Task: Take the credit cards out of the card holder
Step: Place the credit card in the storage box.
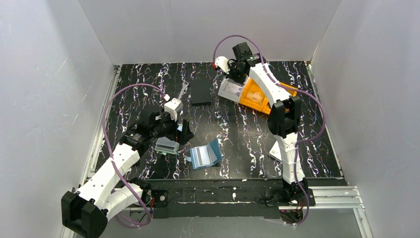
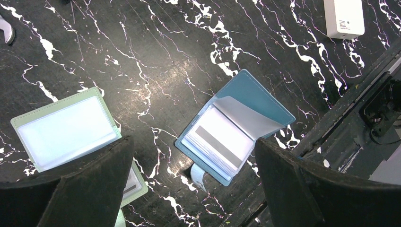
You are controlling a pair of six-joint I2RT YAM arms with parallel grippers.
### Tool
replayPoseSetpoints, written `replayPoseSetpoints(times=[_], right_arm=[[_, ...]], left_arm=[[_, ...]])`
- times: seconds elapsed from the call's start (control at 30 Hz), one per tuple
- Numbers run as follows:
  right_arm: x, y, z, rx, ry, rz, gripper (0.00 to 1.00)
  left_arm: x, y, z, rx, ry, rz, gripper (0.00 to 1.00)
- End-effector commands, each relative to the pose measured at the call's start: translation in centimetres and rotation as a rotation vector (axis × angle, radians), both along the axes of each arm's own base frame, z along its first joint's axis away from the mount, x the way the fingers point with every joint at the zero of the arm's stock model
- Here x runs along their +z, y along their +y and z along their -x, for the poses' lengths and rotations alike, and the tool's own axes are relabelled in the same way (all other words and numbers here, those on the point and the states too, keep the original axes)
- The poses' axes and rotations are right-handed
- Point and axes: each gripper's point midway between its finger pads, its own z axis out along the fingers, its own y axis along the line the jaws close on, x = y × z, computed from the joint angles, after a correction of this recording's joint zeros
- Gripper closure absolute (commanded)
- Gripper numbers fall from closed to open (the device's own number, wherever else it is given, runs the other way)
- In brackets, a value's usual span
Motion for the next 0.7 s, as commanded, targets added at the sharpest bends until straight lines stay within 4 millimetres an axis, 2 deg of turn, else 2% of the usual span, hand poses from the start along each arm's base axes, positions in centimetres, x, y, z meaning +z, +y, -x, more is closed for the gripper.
replayPoseSetpoints(times=[0.0, 0.67], right_arm=[[0.3, 0.4, -0.8, 0.016, -0.039, 0.028, 0.99], [-3.0, 1.4, -1.1, 0.031, 0.016, 0.013, 0.99]], left_arm=[[0.2, 0.2, 0.5, -0.02, -0.012, 0.004, 0.02], [0.0, 0.1, 0.6, -0.028, -0.003, 0.003, 0.02]])
